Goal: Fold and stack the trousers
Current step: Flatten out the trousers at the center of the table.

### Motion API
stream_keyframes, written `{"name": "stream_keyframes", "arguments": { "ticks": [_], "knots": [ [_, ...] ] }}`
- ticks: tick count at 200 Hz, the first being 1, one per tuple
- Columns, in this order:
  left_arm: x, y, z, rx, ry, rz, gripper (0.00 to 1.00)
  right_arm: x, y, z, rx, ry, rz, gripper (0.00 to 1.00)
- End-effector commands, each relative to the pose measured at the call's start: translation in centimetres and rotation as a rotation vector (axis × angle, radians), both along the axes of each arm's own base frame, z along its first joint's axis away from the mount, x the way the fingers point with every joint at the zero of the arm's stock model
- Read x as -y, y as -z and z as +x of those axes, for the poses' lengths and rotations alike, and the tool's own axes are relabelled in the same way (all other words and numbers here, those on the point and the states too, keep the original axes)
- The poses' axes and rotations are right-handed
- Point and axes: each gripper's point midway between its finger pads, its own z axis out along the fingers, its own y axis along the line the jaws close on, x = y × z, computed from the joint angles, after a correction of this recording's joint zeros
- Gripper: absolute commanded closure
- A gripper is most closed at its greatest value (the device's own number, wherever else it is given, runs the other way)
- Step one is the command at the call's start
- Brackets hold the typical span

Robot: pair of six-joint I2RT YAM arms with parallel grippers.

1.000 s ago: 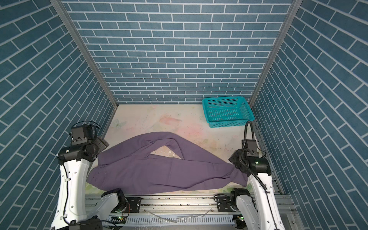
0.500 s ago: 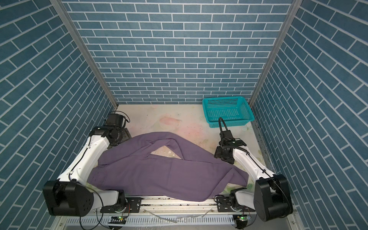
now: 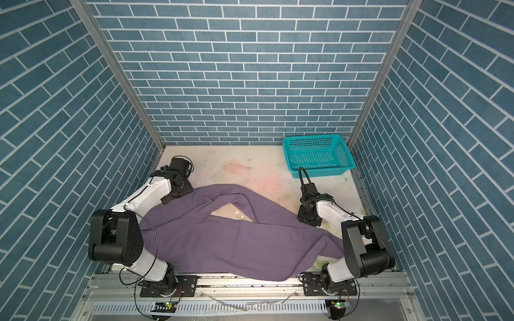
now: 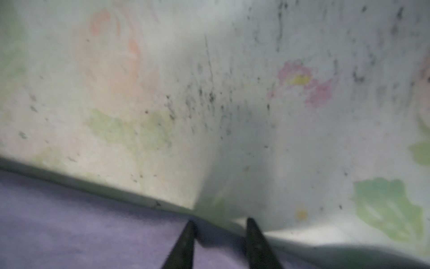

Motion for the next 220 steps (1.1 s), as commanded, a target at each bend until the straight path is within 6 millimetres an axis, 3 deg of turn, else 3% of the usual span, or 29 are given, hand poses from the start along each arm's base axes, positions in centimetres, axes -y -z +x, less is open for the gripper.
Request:
{"name": "stream_keyframes", "arguments": {
  "ticks": [1, 21, 70, 101, 125, 149, 209, 220],
  "knots": [
    [-0.1, 0.8, 0.4, 0.001, -0.012, 0.013, 0.12, 0.3, -0.3, 1.1, 0.011, 0.033, -0.037, 1.0],
    [-0.1, 1.5, 0.3, -0.018, -0.006, 0.022, 0.12, 1.6, -3.4, 2.4, 0.064, 0.033, -0.119, 1.0],
    [0.1, 1.5, 0.2, -0.002, -0.003, 0.008, 0.12, 3.7, -16.5, 5.9, 0.334, 0.052, -0.203, 1.0],
    [0.0, 1.3, -0.3, 0.004, -0.007, 0.01, 0.12, 5.9, -24.6, 5.4, 0.55, 0.136, -0.238, 1.0],
    [0.2, 1.4, -0.6, 0.005, -0.004, 0.007, 0.12, 7.9, -28.0, 4.1, 0.626, 0.194, -0.27, 1.0],
    [0.3, 1.4, -0.9, 0.002, -0.004, 0.009, 0.11, 9.3, -27.3, 3.4, 0.591, 0.22, -0.295, 1.0],
    [-0.9, 1.2, -2.3, -0.027, -0.028, 0.076, 0.06, 11.1, -18.6, 1.4, 0.423, 0.317, -0.216, 1.0],
    [-1.1, 1.2, -2.2, -0.037, -0.026, 0.093, 0.05, 11.0, -16.8, 0.6, 0.392, 0.321, -0.203, 0.89]
  ]
}}
